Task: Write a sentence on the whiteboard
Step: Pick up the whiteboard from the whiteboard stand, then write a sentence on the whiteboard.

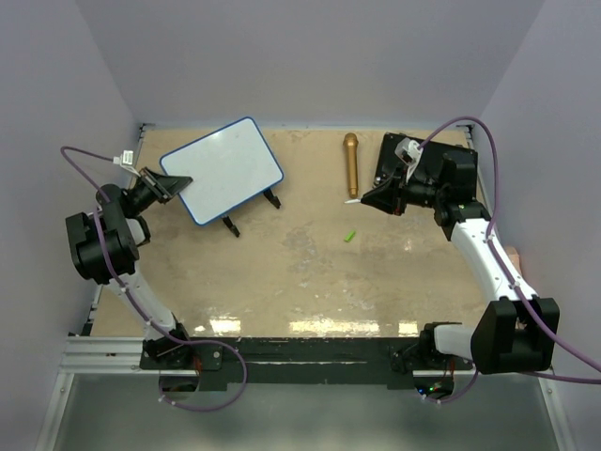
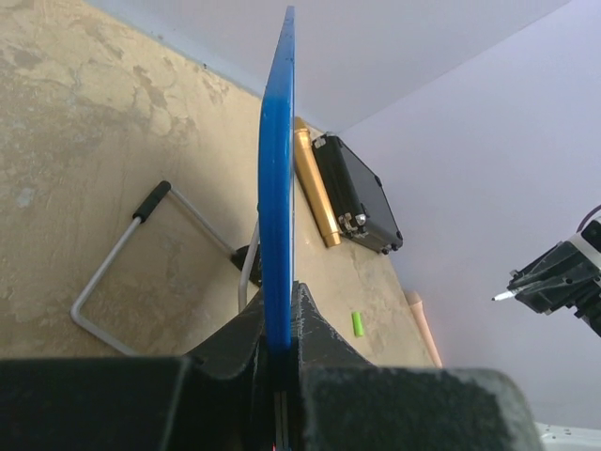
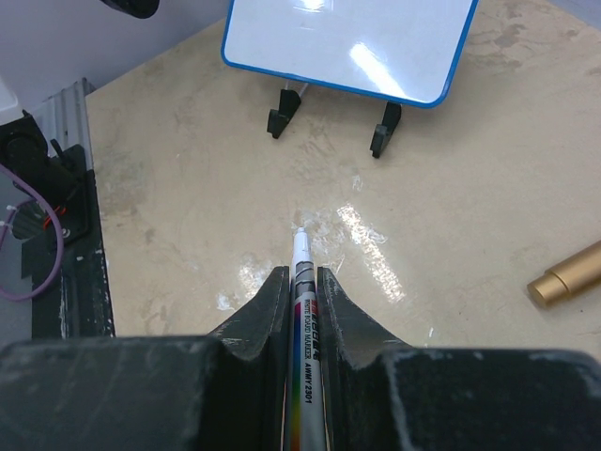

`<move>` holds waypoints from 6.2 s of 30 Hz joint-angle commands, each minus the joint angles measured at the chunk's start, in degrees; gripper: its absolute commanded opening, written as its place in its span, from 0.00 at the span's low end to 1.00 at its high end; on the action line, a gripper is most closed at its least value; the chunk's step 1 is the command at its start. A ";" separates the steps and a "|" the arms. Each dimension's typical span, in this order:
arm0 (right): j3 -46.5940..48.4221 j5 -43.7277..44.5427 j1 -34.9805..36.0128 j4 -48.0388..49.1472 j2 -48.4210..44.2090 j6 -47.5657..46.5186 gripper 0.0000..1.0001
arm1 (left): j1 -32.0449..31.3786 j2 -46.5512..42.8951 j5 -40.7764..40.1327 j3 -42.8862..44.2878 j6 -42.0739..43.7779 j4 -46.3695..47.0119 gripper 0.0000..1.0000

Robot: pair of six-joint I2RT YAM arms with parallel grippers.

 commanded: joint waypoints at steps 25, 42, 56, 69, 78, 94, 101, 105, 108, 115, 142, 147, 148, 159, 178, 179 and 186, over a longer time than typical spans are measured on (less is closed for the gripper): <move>9.95 -0.32 0.37 -13.94 -3.89 -12.10 0.00 | -15.97 -48.13 -14.01 -16.16 18.63 -4.95 0.00; 20.61 4.24 7.40 -38.57 -11.62 -28.63 0.00 | -42.78 -57.64 -35.36 -28.21 17.23 -13.93 0.00; 16.22 8.73 13.82 -35.14 -11.45 -31.44 0.00 | -58.60 -46.40 -48.02 -31.73 17.22 -1.89 0.00; 9.36 7.32 14.09 -30.65 -12.42 -32.33 0.00 | -61.33 -41.74 -50.22 -31.91 23.63 -2.07 0.00; 7.52 7.23 14.17 -28.63 -12.33 -31.71 0.00 | -61.51 -37.35 -48.82 -33.31 25.13 1.98 0.00; 2.07 6.62 14.09 -23.98 -13.47 -30.04 0.00 | -62.12 -35.94 -51.63 -36.92 23.90 5.58 0.00; -1.01 6.35 14.09 -19.76 -14.70 -27.76 0.00 | -62.74 -34.97 -52.77 -37.71 22.67 7.34 0.00; -1.98 6.27 14.17 -18.17 -15.23 -26.88 0.00 | -63.09 -34.79 -53.47 -38.15 21.79 8.39 0.00; -2.42 6.18 14.17 -17.73 -15.32 -26.70 0.00 | -63.44 -34.62 -53.74 -38.15 21.53 8.66 0.00; -2.95 6.00 14.09 -17.03 -15.32 -26.61 0.00 | -63.88 -34.62 -55.32 -38.94 20.30 10.24 0.00; -6.46 3.28 13.56 -12.99 -14.97 -24.77 0.00 | -64.67 -34.35 -56.90 -40.26 19.24 11.73 0.00; -6.29 3.02 13.21 -13.07 -14.97 -24.94 0.00 | -64.67 -34.35 -56.81 -40.26 19.24 11.56 0.00; -6.20 2.84 13.12 -13.25 -15.05 -25.03 0.00 | -64.58 -34.35 -56.81 -40.26 19.24 11.56 0.00; -4.53 2.66 12.59 -16.41 -15.14 -27.57 0.00 | -64.76 -34.35 -57.08 -40.43 19.15 11.65 0.00; -3.74 2.49 12.59 -18.00 -15.23 -28.81 0.00 | -65.02 -34.44 -57.25 -40.61 18.98 11.82 0.00; -3.74 2.49 12.50 -18.00 -15.14 -28.81 0.00 | -65.11 -34.35 -57.34 -40.61 18.98 11.82 0.00; -3.74 2.58 12.59 -18.08 -15.14 -28.98 0.00 | -65.20 -34.35 -57.34 -40.70 18.98 12.00 0.00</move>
